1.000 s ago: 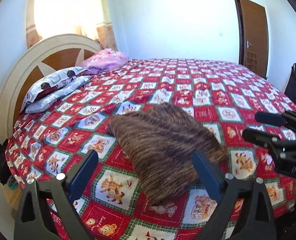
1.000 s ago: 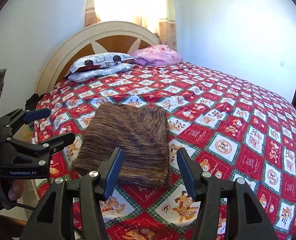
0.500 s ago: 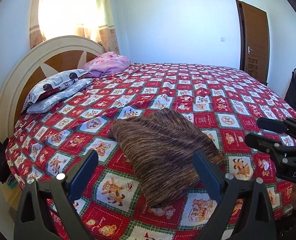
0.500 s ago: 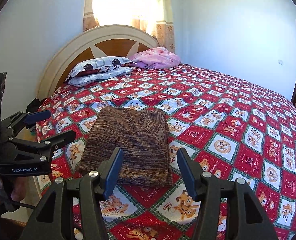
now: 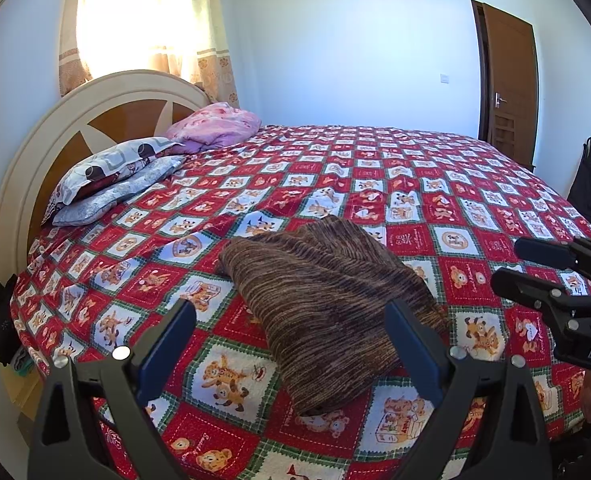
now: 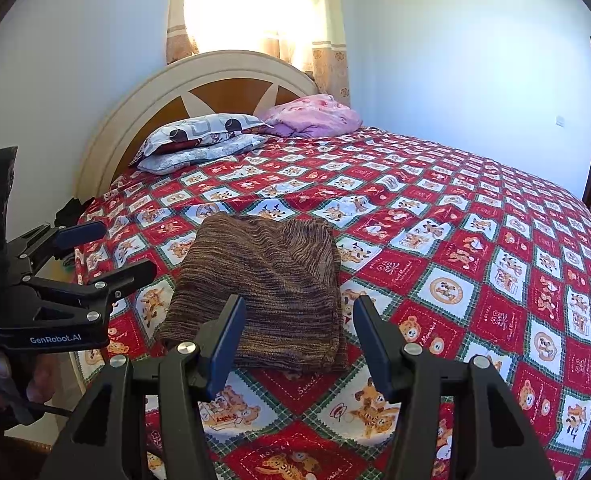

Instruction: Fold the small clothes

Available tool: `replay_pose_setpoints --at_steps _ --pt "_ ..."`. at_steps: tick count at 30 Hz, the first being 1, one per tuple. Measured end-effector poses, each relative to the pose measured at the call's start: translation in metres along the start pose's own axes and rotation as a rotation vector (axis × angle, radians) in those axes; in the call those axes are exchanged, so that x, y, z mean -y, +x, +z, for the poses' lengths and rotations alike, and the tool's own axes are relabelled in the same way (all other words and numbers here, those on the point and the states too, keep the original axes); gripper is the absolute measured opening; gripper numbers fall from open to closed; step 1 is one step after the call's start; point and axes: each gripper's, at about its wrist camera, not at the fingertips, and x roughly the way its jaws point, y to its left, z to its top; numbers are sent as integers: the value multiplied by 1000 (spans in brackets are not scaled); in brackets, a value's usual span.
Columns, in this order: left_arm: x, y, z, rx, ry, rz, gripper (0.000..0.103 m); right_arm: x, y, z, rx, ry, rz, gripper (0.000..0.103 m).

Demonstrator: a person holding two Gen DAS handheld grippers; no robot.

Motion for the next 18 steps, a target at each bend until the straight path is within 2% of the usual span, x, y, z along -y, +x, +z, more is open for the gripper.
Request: replay_pose_setpoints --at_steps 18 --pt "-1 0 0 0 -2 0 97 0 -2 0 2 -1 4 57"
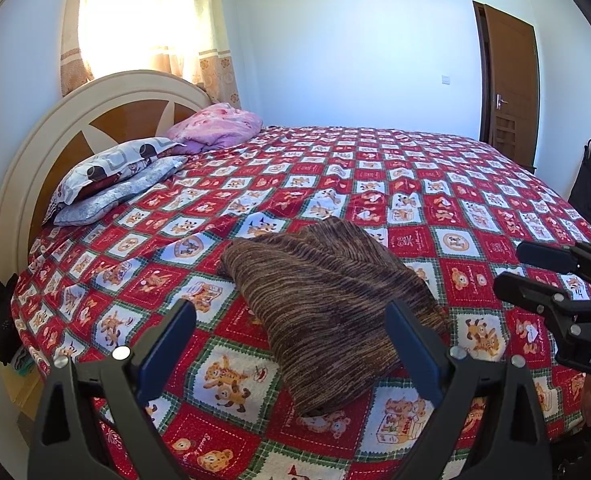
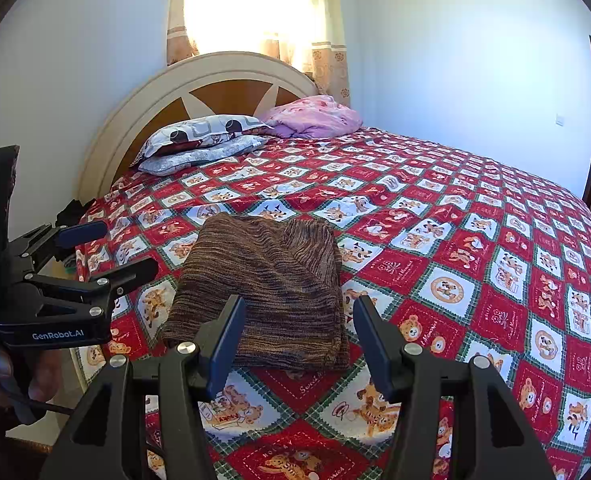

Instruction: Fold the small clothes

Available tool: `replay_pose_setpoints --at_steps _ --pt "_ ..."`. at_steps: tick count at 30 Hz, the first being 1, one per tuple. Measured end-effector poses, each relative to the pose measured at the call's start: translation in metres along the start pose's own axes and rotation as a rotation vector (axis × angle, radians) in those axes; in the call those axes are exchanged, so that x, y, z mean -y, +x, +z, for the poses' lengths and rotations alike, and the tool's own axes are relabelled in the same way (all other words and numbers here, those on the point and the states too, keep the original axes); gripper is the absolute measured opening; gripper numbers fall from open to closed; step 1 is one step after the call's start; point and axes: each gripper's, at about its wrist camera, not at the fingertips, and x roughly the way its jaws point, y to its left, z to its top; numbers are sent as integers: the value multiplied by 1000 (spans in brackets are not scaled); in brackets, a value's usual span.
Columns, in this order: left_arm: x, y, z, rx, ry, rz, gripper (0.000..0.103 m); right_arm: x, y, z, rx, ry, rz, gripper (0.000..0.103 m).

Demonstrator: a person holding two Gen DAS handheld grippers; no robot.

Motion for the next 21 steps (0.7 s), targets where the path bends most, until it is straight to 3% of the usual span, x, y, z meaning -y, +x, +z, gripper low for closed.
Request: replay_pose_setpoints --at_steps 17,21 --pt "-1 1 -2 -12 -10 -1 98 -2 -1 0 12 6 -2 57" --pt "-2 0 -3 -11 -18 0 103 -1 -3 0 18 11 -4 57"
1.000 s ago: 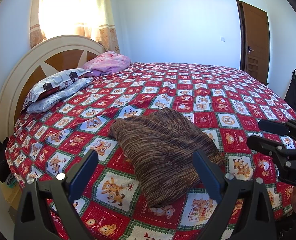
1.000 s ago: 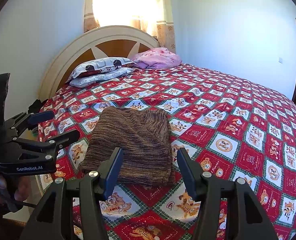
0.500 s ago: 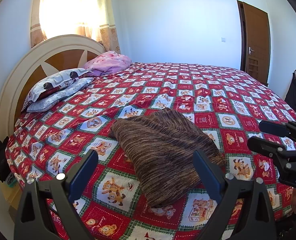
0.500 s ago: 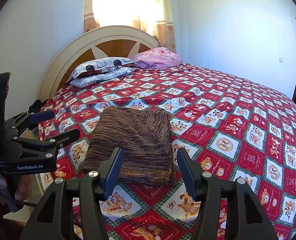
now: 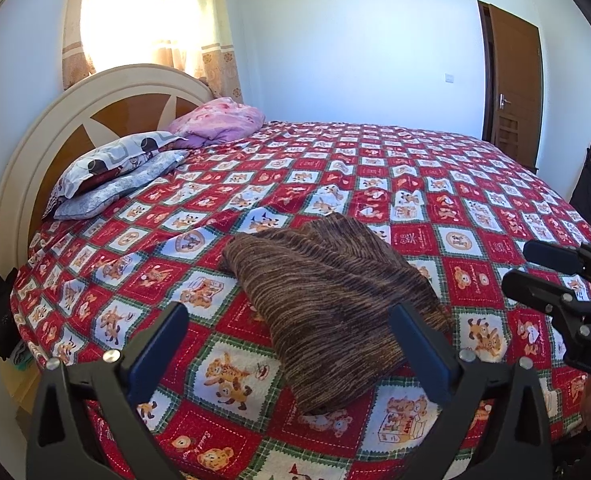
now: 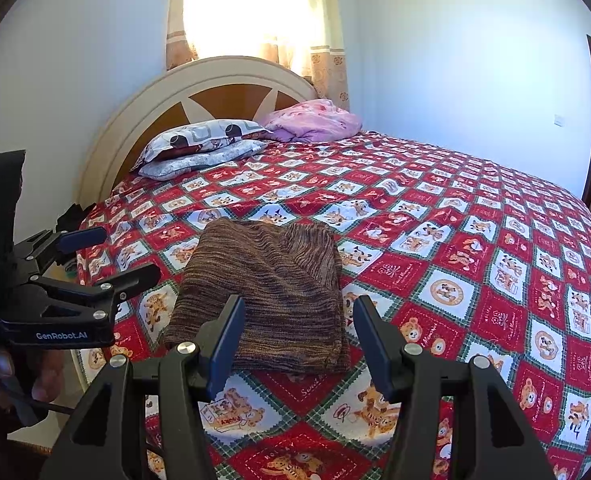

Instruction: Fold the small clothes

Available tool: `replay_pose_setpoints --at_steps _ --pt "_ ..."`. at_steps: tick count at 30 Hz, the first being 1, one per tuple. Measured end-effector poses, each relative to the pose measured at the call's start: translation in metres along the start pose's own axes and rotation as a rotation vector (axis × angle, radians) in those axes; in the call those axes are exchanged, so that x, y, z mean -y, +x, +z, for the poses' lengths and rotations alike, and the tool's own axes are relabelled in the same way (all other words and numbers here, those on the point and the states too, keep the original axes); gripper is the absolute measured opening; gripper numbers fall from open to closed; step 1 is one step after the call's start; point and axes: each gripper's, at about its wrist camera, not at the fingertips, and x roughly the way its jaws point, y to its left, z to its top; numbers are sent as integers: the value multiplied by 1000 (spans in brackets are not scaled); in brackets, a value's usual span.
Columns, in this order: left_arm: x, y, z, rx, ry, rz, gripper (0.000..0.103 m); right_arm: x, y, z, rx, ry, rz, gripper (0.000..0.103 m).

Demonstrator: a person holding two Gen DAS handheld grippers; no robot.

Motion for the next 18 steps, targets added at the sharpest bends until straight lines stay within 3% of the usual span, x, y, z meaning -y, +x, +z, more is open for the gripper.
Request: replay_pose_setpoints --at_steps 18 --pt "-13 -2 6 6 -47 21 103 -1 1 -2 -5 -5 5 57"
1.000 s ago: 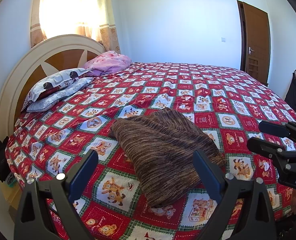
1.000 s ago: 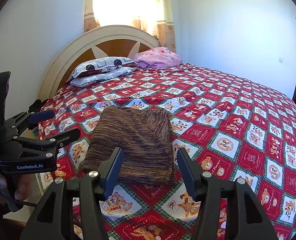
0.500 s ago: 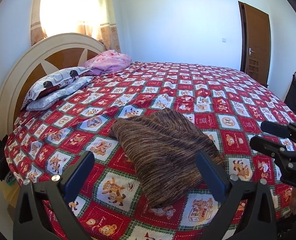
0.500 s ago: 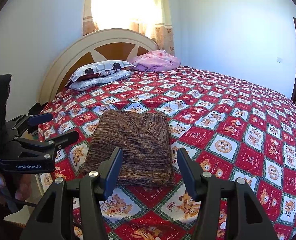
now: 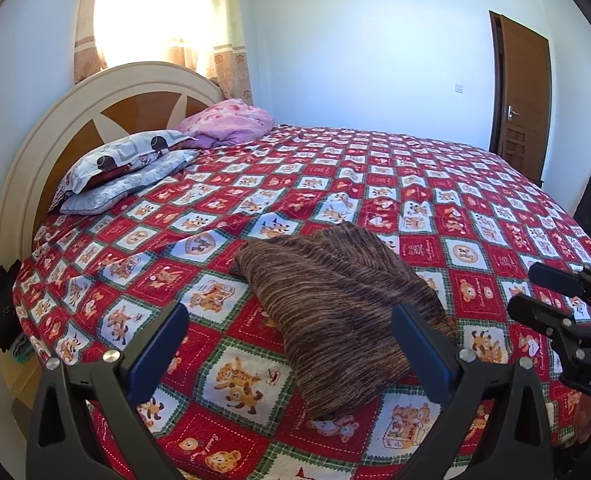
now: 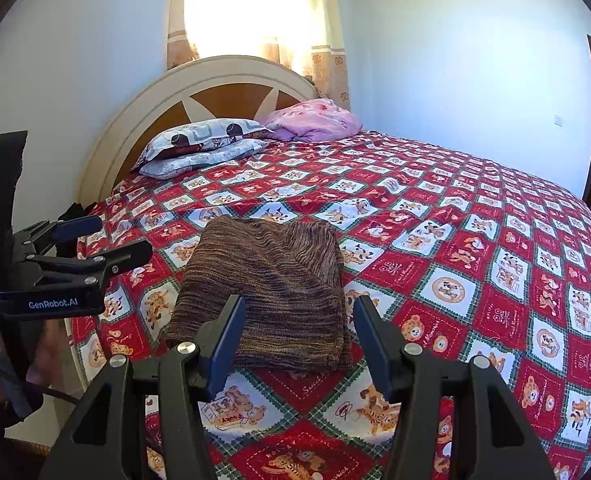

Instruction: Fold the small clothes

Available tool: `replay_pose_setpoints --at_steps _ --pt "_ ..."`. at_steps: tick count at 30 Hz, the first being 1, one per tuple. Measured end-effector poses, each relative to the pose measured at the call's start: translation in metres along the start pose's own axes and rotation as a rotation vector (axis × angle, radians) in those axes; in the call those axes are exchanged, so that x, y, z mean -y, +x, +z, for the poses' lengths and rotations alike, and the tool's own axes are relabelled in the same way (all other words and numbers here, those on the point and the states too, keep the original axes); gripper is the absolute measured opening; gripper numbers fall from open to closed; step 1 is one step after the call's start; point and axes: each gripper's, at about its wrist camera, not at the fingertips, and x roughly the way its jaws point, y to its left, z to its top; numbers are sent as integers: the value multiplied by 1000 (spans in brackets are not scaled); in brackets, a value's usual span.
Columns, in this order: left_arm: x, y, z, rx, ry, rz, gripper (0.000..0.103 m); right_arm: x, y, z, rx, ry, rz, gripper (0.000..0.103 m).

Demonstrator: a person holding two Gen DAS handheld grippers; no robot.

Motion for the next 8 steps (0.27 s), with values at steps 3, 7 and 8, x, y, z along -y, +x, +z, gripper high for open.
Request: replay_pose_setpoints --at_steps 3,7,8 --pt "-2 2 -1 -7 -5 -2 103 -1 1 -2 -3 -2 1 57" --pt "-4 0 -1 20 0 5 103 -2 2 -3 -6 -2 1 57" --pt "-5 0 0 16 -4 -3 103 -2 2 -4 -7 0 2 57"
